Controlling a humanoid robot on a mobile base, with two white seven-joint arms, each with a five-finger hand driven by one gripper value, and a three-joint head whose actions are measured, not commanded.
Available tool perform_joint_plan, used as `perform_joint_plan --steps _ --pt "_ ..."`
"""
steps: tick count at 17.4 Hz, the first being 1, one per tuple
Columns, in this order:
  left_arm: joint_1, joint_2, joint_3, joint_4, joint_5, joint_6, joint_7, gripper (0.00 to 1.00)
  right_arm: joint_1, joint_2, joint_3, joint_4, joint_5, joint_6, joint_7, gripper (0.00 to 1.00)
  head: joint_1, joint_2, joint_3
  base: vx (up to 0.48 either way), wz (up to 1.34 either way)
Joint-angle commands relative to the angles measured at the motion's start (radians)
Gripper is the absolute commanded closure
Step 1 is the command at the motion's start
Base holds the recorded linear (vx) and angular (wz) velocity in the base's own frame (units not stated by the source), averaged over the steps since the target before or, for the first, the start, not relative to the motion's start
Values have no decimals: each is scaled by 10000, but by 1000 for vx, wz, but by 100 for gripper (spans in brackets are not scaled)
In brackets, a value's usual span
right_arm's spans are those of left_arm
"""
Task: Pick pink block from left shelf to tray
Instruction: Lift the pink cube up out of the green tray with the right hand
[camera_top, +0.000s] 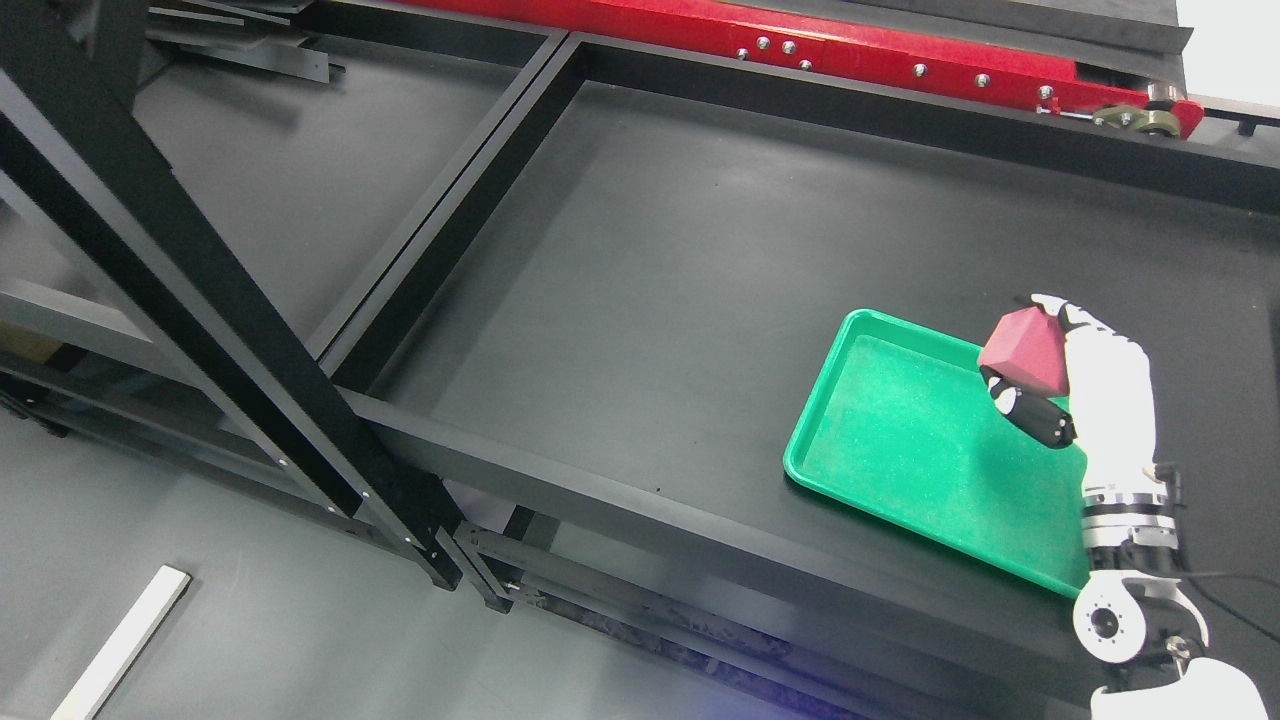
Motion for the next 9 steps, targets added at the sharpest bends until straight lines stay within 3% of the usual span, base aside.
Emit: perform_joint_plan --steps 1,9 --pt "-213 174 0 -175 -15 -5 -4 0 -44 58 -404 -992 -254 -25 14 98 0 0 0 -16 49" --pt "-213 174 0 -175 -15 -5 -4 0 247 549 -127 -992 -254 -55 14 98 0 0 0 -83 335"
